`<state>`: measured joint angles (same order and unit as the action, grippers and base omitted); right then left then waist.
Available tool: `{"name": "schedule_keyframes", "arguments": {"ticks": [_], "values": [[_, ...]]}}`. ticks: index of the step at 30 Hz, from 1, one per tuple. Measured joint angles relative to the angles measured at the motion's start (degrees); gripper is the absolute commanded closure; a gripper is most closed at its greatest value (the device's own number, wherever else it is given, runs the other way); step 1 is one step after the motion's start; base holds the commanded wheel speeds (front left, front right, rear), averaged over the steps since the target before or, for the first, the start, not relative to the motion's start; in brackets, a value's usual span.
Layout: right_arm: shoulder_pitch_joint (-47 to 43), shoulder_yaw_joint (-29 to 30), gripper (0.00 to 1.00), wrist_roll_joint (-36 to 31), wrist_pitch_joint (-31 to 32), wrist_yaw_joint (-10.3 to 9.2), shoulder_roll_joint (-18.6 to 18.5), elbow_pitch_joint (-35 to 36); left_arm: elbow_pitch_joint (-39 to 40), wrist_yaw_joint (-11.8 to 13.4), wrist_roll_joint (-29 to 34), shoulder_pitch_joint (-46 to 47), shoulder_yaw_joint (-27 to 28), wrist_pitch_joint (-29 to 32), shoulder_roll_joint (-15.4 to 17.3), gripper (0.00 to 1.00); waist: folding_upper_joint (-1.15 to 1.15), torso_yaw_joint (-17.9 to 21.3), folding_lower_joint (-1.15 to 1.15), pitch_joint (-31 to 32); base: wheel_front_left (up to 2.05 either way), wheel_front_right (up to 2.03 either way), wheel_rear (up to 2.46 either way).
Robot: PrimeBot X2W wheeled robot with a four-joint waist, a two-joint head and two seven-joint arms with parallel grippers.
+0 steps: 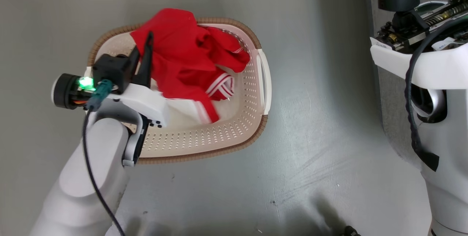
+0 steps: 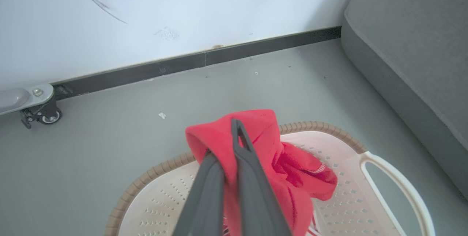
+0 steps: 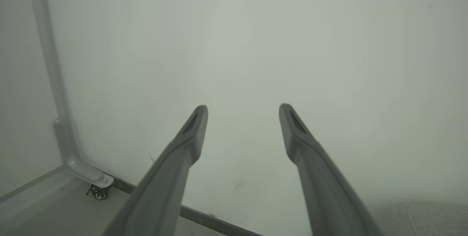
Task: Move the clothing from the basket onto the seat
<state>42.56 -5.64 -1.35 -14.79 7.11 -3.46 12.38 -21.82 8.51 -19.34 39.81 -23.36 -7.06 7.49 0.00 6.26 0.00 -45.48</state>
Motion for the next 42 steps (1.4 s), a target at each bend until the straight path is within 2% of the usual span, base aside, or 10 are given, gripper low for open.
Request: {"name": "schedule_keyframes", "arguments": {"ticks": [9,15,42], "values": [[-1.3,0.8,0.00,-0.8,0.0,0.00,0.0,-1.6,6.7,-0.1,-2.9,-1.2,2.9,-4.2,0.2,1.00,0.00,-1.3,0.00,3.9,0.00,0.00,0.00],[-1.7,0.9,0.00,-0.9,0.0,0.00,0.0,-2.1,9.1,-0.4,-3.3,-2.7,3.1,-4.7,0.3,1.00,0.00,-1.9,0.00,6.1,0.00,0.00,0.00],[-14.3,0.9,0.00,-1.2,0.0,0.00,0.0,-7.8,19.8,-1.7,-3.3,-8.0,2.9,-6.2,1.7,1.00,0.00,-4.8,0.00,21.0,0.00,0.00,0.00]]}}
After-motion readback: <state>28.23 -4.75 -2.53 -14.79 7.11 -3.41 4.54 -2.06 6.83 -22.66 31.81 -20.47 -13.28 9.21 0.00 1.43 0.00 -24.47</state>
